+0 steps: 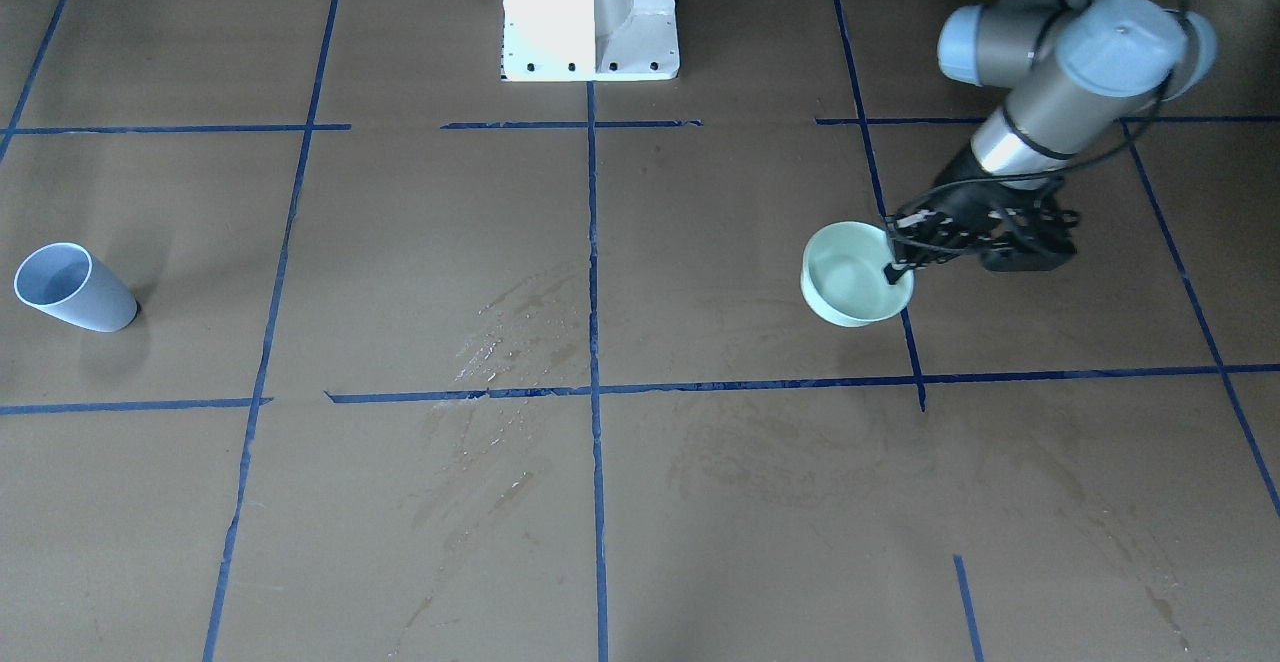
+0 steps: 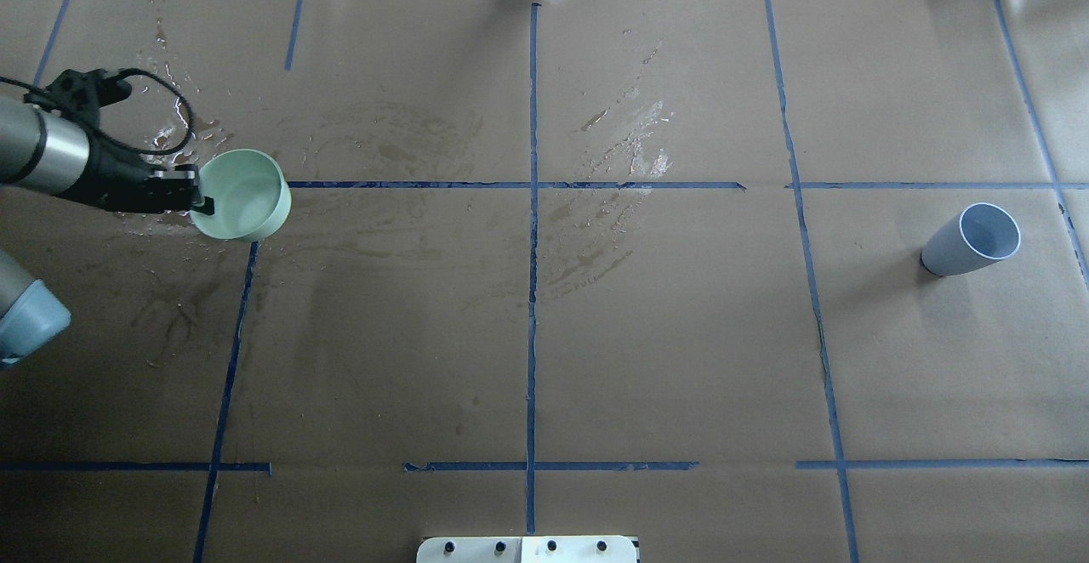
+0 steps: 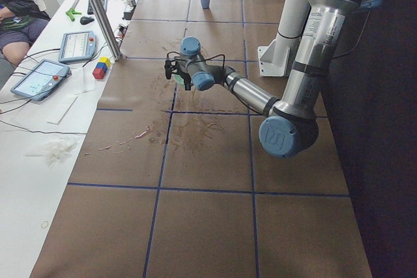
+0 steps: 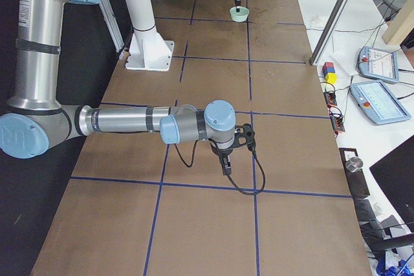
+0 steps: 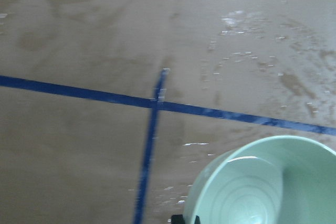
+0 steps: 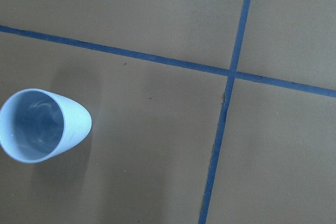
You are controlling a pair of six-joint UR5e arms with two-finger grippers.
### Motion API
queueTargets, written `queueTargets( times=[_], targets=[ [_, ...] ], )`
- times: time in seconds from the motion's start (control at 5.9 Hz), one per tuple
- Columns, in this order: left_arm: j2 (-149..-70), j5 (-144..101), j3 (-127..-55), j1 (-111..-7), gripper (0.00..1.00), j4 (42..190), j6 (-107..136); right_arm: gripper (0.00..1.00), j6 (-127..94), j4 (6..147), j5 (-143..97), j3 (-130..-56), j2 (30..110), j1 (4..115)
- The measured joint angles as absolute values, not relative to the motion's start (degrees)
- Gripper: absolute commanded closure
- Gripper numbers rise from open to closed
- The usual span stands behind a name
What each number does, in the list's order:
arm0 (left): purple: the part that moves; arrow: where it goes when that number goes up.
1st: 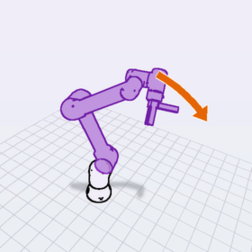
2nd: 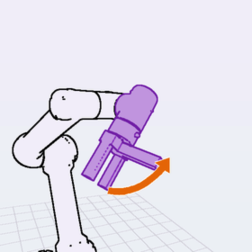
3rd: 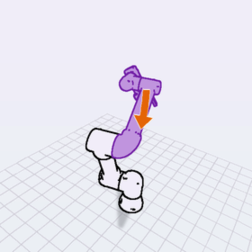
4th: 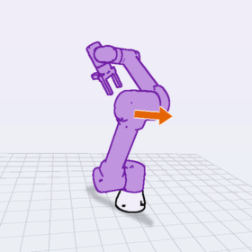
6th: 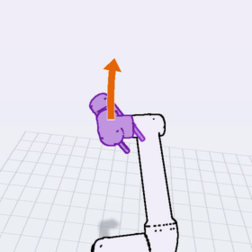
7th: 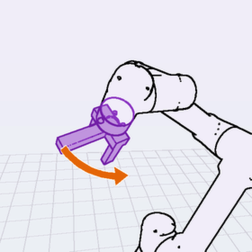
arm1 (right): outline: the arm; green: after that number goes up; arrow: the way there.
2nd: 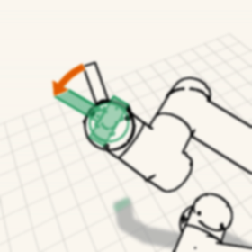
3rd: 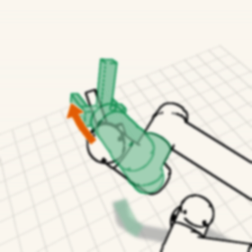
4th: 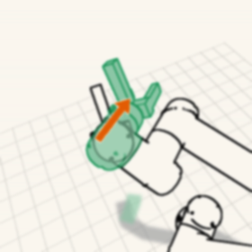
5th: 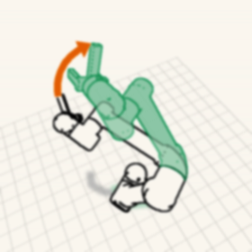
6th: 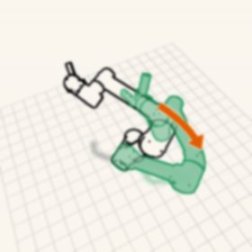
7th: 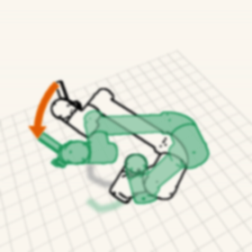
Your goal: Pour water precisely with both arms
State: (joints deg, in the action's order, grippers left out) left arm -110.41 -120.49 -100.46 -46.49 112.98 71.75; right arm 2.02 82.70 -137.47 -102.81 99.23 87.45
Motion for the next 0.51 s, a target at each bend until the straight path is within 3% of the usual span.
queueTargets(
  times=[0.51],
  targets=[
    [-129.8, -108.5, -88.3, -33.4, 0.94, 107.4, 81.9, 0.00, 2.0, 82.7, -137.5, -102.8, 99.2, 87.5]
  ],
)
